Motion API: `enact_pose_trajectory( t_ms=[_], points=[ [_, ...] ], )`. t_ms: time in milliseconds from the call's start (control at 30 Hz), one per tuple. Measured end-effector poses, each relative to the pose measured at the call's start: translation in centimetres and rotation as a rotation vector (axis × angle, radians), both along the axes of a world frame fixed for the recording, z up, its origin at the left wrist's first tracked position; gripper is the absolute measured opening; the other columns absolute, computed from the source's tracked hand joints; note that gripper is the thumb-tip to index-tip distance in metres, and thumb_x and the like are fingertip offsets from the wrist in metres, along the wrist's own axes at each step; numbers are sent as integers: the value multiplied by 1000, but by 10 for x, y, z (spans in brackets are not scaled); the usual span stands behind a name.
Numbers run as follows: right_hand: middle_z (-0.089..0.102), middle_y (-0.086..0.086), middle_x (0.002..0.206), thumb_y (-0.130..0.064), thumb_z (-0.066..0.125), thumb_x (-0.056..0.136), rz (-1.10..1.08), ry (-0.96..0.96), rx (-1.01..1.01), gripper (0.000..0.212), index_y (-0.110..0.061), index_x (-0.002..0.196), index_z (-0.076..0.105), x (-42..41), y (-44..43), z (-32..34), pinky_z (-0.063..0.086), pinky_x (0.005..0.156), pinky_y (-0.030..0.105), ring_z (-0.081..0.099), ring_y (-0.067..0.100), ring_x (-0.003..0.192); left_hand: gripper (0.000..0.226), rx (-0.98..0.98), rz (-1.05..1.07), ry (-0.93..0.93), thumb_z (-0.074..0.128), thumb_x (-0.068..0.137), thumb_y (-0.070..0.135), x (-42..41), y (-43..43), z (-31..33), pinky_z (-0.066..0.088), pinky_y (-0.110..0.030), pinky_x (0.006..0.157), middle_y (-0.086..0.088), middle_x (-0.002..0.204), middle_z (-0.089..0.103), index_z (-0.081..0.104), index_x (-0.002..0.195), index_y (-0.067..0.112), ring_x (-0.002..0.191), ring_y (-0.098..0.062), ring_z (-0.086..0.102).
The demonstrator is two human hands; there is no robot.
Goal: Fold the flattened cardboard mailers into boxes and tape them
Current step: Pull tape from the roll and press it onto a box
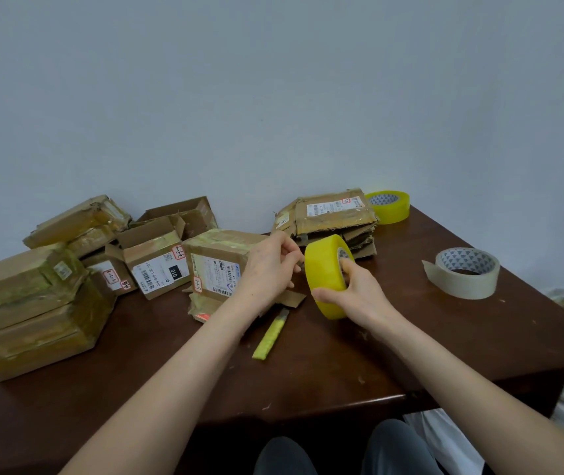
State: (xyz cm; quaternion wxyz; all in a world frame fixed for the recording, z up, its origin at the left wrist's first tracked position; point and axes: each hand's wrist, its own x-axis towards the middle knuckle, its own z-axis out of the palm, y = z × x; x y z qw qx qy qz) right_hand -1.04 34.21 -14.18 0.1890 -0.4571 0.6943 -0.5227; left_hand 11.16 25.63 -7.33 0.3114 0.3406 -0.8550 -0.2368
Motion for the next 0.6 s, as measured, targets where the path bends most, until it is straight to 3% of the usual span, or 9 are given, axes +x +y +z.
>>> enact_pose_trajectory(
  t_ms=[133,267,333,400,500,600],
  points=[
    [61,0,108,-35,78,77,-15,-9,5,50,-17,118,55,0,0,0,50,84,37,59,20,99,2,166,-20,183,58,92,9,-2,0,-8,53,-19,50,-15,85,68,59,93,11,59,-5,62],
    [64,2,103,-34,78,77,-9,-37,-2,45,-17,113,57,-1,0,0,52,82,40,61,21,95,48,-44,-79,-10,66,88,21,-6,-3,-10,48,-17,58,-2,92,61,50,132,29,56,-3,55],
    [64,4,99,-33,78,76,-2,-45,-10,42,-16,108,57,0,1,0,52,79,41,61,21,90,42,-154,-64,-116,66,88,30,-8,-5,-13,48,-24,74,4,99,50,59,129,25,70,-3,52],
    [63,4,97,-33,79,76,0,-38,-13,40,-15,105,57,1,0,0,50,78,40,60,22,89,35,-190,-74,-79,68,86,29,-8,-6,-17,49,-30,80,6,98,50,67,120,20,77,-9,53],
    [61,4,97,-31,79,77,-3,-38,-13,40,-14,104,56,2,2,1,49,78,39,59,21,89,27,-226,-62,-4,72,83,26,-7,-5,-22,50,-30,80,9,95,55,72,109,18,85,-11,57],
    [62,5,97,-30,79,77,2,-41,-24,39,-13,104,57,4,2,0,49,75,38,59,22,89,24,-103,-40,132,79,75,21,-8,-4,-23,57,-39,72,13,84,59,75,98,17,78,-9,61]
  ],
)
